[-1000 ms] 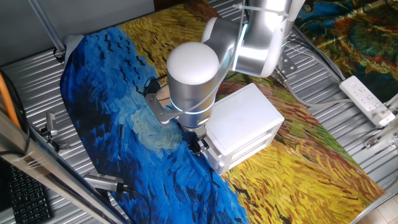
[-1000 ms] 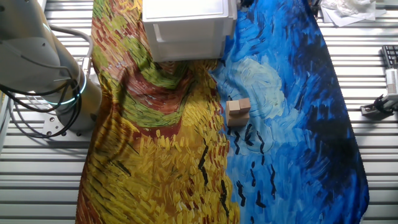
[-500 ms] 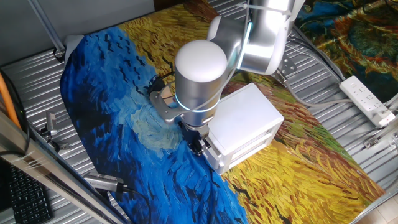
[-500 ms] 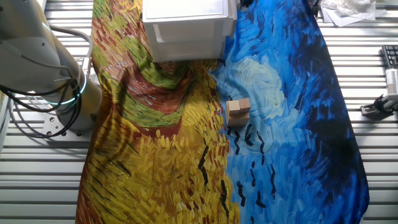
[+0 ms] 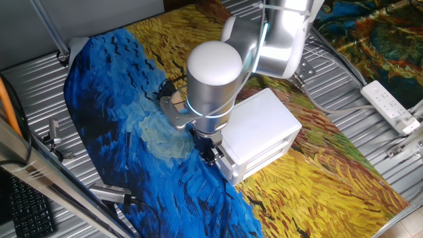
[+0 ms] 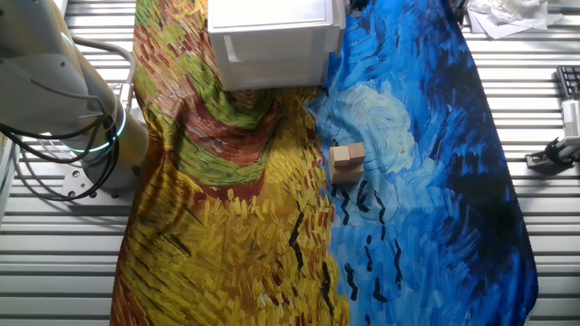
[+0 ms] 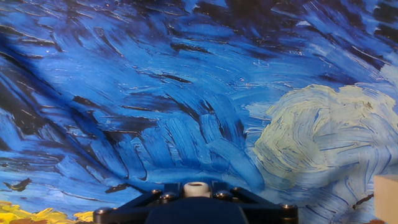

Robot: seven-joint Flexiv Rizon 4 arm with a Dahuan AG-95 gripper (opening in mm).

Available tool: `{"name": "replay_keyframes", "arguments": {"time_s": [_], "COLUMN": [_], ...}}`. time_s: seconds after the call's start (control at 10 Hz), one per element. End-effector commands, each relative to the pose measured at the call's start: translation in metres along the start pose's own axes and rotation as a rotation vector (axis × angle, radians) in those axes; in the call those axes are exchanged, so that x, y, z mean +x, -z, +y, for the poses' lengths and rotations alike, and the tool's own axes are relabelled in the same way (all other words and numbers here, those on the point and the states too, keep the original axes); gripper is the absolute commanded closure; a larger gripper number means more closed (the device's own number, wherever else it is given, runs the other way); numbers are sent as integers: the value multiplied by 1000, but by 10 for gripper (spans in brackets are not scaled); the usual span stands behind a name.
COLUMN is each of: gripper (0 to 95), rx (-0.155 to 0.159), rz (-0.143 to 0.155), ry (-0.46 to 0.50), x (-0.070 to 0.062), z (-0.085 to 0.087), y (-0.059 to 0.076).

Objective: Take something out of a drawer

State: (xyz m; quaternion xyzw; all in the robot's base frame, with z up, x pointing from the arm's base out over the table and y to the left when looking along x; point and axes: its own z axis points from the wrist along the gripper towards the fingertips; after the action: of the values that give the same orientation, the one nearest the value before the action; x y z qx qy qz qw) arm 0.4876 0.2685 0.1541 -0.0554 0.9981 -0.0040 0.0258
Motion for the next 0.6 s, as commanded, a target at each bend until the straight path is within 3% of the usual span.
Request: {"name": "replay_keyframes", "arguments": {"time_s": [0.1,0.6], "gripper": [950,950], "rx": [-1,-4], "rz": [-2,0], "ry": [3,5], "x": [-2,-17], "z": [1,6], "y": [0,4]}}
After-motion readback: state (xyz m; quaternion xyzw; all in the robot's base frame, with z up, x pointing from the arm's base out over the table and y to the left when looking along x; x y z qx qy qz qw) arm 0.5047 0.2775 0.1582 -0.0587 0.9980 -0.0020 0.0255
